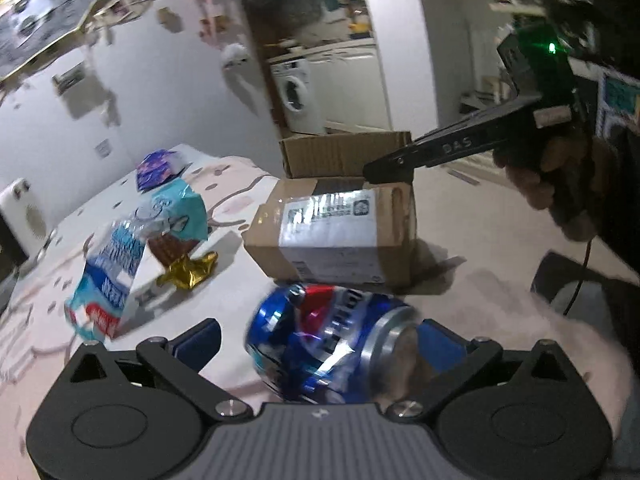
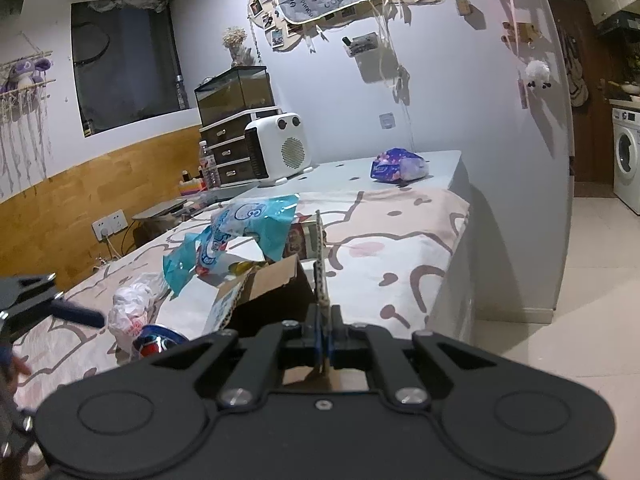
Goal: Collect trash
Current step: 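Grasp the crushed blue Pepsi can with the left tool while the right tool grasps the cardboard box flap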
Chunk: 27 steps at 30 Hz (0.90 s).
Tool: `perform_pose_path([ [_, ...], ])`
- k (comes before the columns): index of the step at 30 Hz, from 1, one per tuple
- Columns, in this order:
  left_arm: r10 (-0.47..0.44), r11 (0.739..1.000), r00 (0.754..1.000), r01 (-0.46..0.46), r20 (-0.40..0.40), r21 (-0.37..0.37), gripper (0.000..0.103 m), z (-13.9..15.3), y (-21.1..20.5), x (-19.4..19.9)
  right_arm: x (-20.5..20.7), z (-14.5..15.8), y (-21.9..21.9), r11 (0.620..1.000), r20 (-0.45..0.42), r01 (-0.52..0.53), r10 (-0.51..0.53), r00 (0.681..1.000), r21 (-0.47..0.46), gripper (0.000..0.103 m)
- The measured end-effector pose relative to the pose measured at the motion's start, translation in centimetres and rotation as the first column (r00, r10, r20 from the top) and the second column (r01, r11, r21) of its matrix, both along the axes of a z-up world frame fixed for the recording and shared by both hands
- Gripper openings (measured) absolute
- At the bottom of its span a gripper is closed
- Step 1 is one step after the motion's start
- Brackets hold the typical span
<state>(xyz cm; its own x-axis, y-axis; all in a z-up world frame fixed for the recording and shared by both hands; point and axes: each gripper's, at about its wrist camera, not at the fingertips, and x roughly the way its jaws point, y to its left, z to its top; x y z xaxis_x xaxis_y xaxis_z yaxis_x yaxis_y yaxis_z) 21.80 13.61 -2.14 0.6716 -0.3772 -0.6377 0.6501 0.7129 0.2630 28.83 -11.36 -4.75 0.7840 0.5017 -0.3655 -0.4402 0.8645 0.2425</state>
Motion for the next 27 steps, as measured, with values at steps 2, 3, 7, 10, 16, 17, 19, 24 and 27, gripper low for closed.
perform_pose_path([
  [2,-0.056,0.998,0.998,0.057,-0.035,0.017,0.103,-0.2,0.3,1.0,0.1,-0.1,0.1,1.000,-0.001,-0.008,0.008,1.000,0.000,0.004],
  [3,-0.080,0.997,0.995,0.081,-0.058,0.014,0.103,-0.4,0.5,1.5,0.1,-0.1,0.1,1.000,-0.003,-0.015,0.015,1.000,0.000,0.004],
  [7,-0.148,0.989,0.976,0.149,-0.161,-0.009,0.103,-1.2,1.1,3.6,0.3,-0.1,0.3,0.999,-0.007,-0.041,0.041,0.999,-0.005,0.004],
  [10,-0.203,0.979,0.958,0.202,-0.203,-0.028,0.103,-1.5,1.2,4.9,0.3,0.0,0.6,0.998,-0.002,-0.058,0.058,0.998,-0.012,0.004],
  [16,-0.290,0.956,0.925,0.289,-0.245,-0.038,0.103,-1.8,-0.1,6.6,0.9,0.0,1.3,0.996,-0.008,-0.079,0.079,0.997,-0.040,0.004],
  [17,-0.290,0.956,0.923,0.289,-0.253,-0.043,0.103,-2.0,-0.3,6.7,1.1,0.0,1.4,0.996,-0.013,-0.081,0.081,0.997,-0.043,0.004],
  [19,-0.280,0.960,0.919,0.274,-0.278,-0.062,0.103,-2.3,-0.7,6.7,1.5,0.0,1.6,0.995,-0.027,-0.083,0.082,0.996,-0.052,0.004],
  [24,-0.167,0.985,0.948,0.147,-0.273,-0.089,0.102,-2.9,-0.5,5.5,2.7,0.0,1.5,0.998,-0.077,-0.061,0.059,0.995,-0.020,0.009],
  [27,-0.090,0.992,0.969,0.068,-0.230,-0.102,0.101,-2.7,-0.6,3.5,3.3,-0.1,1.8,0.998,-0.101,-0.059,0.056,0.993,-0.023,0.027],
])
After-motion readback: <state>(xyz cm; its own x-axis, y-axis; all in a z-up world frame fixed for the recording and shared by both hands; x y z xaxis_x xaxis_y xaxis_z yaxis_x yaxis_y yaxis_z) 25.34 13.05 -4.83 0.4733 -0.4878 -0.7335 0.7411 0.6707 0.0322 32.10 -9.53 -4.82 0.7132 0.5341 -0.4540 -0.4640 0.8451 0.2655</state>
